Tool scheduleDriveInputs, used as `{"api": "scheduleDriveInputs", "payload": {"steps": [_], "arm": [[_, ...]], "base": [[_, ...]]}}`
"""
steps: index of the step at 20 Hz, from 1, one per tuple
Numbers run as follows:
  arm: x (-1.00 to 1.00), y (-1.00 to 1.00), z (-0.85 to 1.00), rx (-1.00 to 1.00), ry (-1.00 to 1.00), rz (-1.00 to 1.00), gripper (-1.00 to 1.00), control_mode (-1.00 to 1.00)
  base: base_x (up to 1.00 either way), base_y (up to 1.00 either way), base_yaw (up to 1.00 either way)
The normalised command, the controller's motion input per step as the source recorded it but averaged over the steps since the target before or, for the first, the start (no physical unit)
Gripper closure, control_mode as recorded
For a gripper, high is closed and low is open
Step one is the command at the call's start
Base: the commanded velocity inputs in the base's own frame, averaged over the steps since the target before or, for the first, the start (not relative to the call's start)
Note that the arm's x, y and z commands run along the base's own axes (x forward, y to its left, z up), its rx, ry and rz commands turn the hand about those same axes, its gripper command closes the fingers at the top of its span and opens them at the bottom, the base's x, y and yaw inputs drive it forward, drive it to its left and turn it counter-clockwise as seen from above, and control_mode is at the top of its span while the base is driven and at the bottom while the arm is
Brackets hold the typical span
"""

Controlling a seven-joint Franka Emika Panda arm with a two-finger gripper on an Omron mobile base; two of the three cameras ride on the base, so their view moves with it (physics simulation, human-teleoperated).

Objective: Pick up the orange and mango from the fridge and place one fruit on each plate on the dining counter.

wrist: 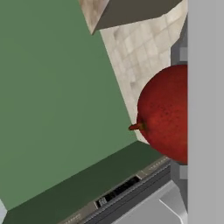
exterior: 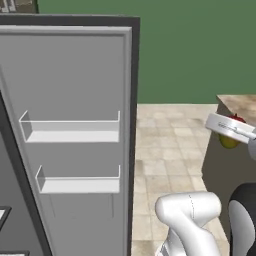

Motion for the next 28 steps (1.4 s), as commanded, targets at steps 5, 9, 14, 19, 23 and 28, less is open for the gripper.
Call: {"api": "scheduleDriveInputs", "payload": {"steps": [5, 9, 14, 19, 23, 28], "arm": [[0.00, 0.00, 0.00, 0.00, 0.00, 0.00, 1.00, 1.00], [0.00, 0.00, 0.00, 0.00, 0.00, 0.00, 1.00, 1.00], [0.00, 0.00, 0.00, 0.00, 0.00, 0.00, 1.00, 1.00], [0.00, 0.00, 0.00, 0.00, 0.00, 0.00, 1.00, 1.00], [0.00, 0.00, 0.00, 0.00, 0.00, 0.00, 1.00, 1.00], [0.00, 0.00, 0.00, 0.00, 0.00, 0.00, 1.00, 1.00]], "base": [[0.98, -0.29, -0.42], [1.00, -0.32, -0.35], [0.22, -0.96, -0.12], [0.00, -0.97, -0.04], [0.64, -0.66, -0.06], [1.00, -0.29, -0.21]]}}
